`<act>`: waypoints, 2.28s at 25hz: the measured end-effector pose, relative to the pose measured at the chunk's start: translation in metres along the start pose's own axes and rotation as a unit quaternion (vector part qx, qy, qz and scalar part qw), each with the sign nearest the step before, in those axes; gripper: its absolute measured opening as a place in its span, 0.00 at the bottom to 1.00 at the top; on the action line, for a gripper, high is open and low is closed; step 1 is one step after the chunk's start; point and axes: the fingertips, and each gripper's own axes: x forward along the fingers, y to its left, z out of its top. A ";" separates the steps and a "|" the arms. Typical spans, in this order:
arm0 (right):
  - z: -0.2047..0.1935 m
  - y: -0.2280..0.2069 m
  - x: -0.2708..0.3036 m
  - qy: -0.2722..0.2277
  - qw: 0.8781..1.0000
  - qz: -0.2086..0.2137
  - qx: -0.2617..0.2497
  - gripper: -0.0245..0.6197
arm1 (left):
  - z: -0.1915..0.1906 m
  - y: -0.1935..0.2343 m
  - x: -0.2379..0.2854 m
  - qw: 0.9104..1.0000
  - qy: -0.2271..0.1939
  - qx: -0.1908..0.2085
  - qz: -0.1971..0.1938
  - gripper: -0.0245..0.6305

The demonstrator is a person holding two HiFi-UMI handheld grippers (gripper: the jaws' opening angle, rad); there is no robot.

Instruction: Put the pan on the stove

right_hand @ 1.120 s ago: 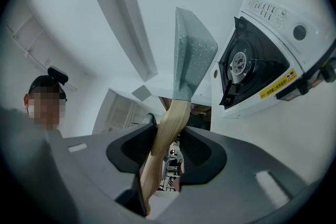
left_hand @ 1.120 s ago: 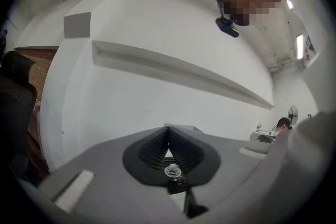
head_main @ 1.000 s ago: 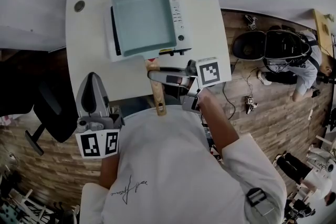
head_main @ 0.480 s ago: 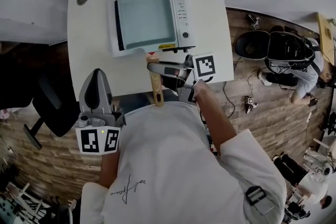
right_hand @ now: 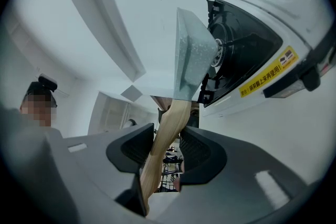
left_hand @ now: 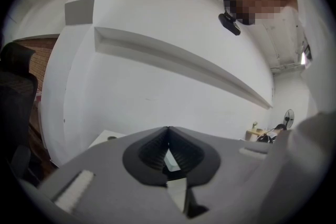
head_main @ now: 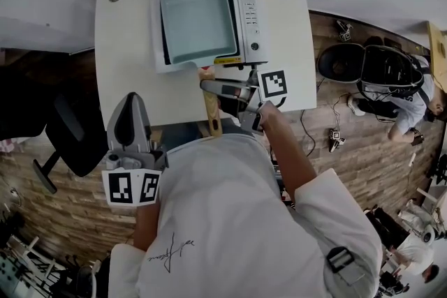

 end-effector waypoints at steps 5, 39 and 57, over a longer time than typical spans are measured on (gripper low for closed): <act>0.002 -0.007 0.001 -0.006 1.000 -0.005 0.006 0.27 | 0.003 0.001 0.002 1.000 0.002 0.001 -0.004 0.05; 0.006 -0.031 -0.020 -0.067 0.997 0.005 0.043 0.35 | 0.001 -0.022 0.018 0.999 0.016 0.017 -0.034 0.05; 0.027 -0.001 -0.081 -0.155 0.976 -0.126 -0.086 0.32 | 0.003 -0.030 0.017 0.998 -0.001 0.006 -0.070 0.05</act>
